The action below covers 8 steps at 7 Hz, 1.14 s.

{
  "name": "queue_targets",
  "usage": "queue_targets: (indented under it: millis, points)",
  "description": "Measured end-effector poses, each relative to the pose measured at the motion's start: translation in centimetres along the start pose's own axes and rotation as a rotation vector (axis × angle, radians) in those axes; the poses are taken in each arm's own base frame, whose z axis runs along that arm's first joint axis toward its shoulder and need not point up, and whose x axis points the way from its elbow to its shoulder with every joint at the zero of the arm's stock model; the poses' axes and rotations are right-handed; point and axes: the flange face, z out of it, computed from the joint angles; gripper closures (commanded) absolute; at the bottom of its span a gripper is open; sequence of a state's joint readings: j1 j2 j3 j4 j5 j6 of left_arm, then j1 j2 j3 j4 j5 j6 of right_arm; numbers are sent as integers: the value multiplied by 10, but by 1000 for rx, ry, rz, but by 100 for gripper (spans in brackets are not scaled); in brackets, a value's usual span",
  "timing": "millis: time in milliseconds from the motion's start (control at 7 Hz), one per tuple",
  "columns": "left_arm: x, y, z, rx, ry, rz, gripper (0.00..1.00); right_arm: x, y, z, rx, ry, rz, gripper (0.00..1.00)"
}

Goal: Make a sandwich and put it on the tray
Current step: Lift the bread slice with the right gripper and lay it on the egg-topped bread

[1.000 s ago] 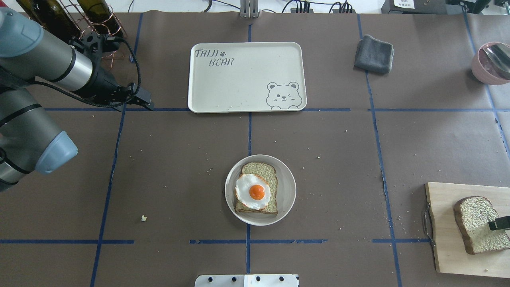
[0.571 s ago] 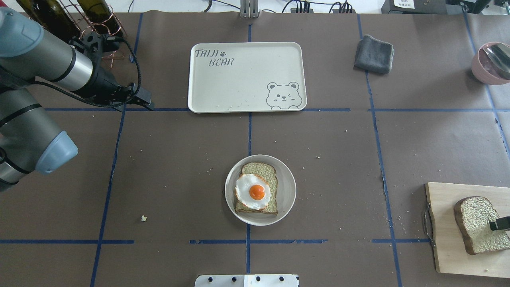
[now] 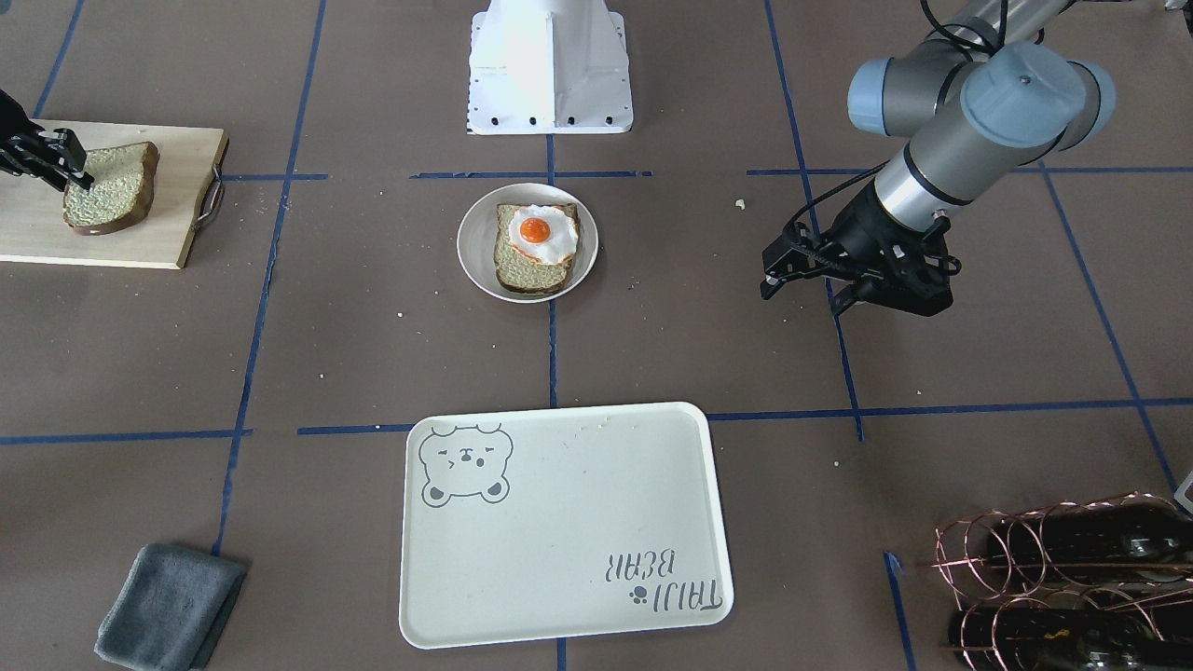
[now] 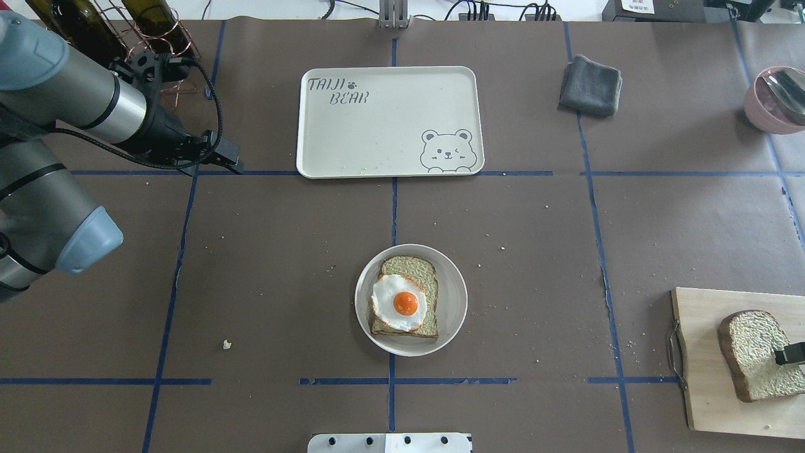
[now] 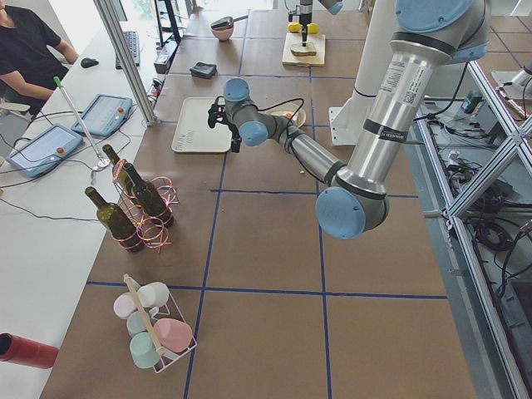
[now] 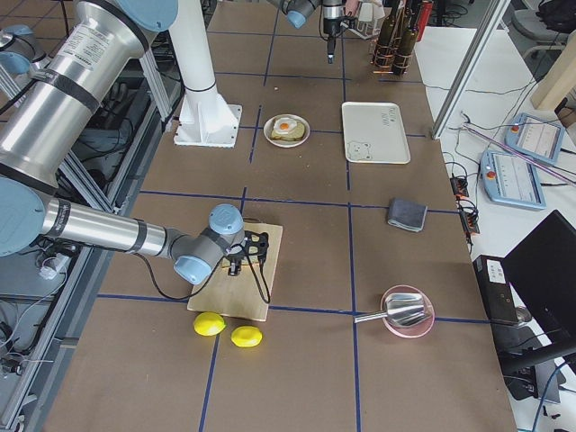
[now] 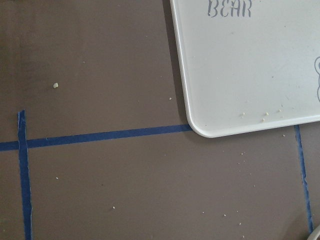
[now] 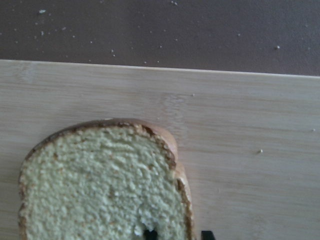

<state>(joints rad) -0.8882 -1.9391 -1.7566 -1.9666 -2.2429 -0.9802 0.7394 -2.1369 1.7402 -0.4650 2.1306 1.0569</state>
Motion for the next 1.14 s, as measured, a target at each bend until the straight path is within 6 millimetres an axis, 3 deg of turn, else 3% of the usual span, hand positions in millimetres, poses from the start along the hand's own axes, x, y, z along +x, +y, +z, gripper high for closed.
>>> queue_targets:
  millis: [429,714,1143]
  points:
    - [-1,1,0,1,0,1,0,-4,-1,-3,9,-12,-7,100]
    - [-2,1,1,0,0,0,0,-18,-6,-13,33,-42,-20,100]
    - [-2,0,3,-2,-2,-1,0,-62,-38,-58,89,-198,-22,100]
